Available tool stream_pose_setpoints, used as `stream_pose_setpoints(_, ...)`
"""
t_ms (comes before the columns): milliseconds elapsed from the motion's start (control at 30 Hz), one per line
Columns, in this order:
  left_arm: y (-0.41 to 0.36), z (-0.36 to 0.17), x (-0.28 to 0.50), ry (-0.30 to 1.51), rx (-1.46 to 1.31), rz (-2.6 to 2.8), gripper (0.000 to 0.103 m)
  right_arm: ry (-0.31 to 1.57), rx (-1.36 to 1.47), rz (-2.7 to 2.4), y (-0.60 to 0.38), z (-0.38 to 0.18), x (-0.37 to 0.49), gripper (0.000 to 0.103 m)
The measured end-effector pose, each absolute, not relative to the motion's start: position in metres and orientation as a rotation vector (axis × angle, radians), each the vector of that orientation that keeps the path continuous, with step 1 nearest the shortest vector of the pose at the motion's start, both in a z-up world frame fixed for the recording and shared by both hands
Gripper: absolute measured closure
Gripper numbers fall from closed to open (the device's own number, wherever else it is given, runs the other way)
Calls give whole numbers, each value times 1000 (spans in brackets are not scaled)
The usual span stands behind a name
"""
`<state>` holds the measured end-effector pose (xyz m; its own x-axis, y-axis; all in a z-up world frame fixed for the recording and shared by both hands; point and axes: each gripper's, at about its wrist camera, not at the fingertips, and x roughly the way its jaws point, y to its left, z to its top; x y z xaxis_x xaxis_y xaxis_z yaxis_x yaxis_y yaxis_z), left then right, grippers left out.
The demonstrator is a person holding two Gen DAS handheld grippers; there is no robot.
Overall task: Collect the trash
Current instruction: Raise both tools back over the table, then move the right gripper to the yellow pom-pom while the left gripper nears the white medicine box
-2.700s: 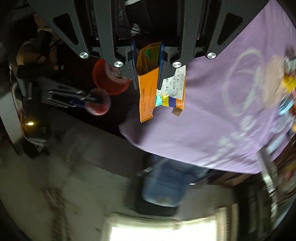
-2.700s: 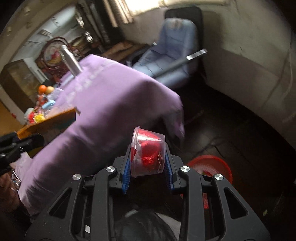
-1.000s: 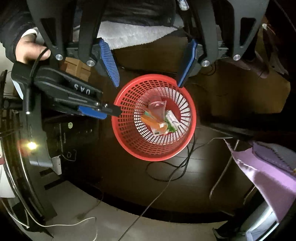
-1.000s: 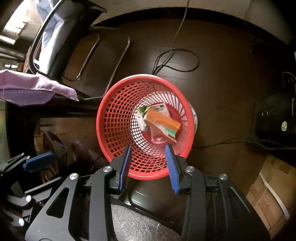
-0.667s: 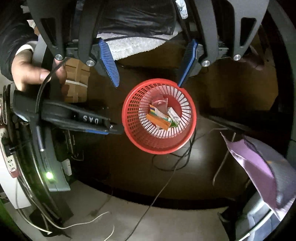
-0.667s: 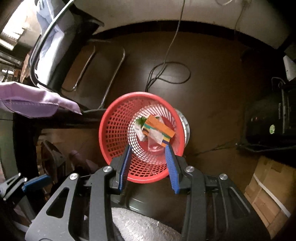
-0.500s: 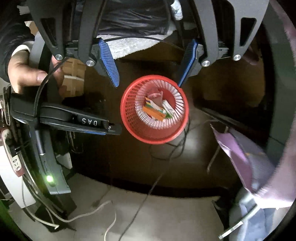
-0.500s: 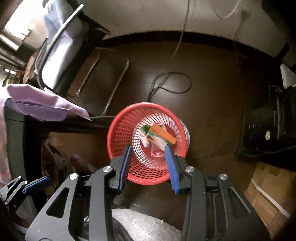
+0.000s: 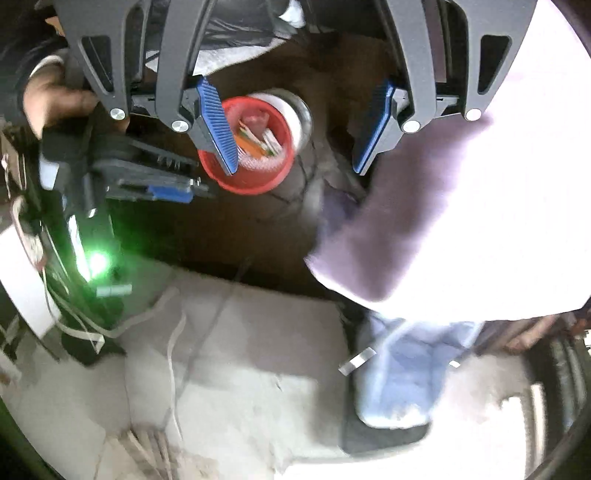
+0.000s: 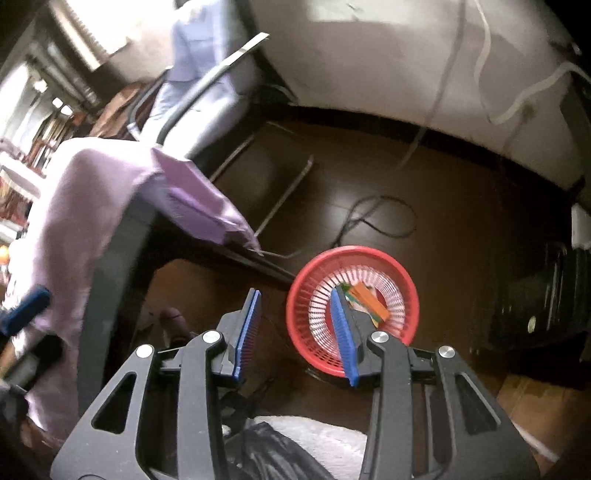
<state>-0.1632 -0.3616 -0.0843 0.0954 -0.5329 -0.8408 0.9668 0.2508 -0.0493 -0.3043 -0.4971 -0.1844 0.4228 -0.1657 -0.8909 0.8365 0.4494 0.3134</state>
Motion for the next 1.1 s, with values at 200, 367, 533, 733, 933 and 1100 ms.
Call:
stream_pose_setpoints(200,-318,-38,-127,863,471,-1161,39,879,772,-681,-474,-147,-271,62)
stream_pose_setpoints(367,-281,-7,-105,823,393,-1102,39,828,682,-621,-456,-106,-242,62)
stream_pose_setpoints(533,-252,8,-85,817,332,-1044,39,792,587,-539,-429,-70,-205,58)
stream_pose_setpoints(733,-226,17,-58,827,283,-978,39,754,535,-447,-401,-36,-171,47)
stream_pose_setpoints(933,-188,39,-30,804,225,-910,38,731,481,-364,-375,-15,-139,43)
stream_pose_setpoints(1100,-152,52,-5,802,165,-860,37,727,456,-285,-352,0,-115,42)
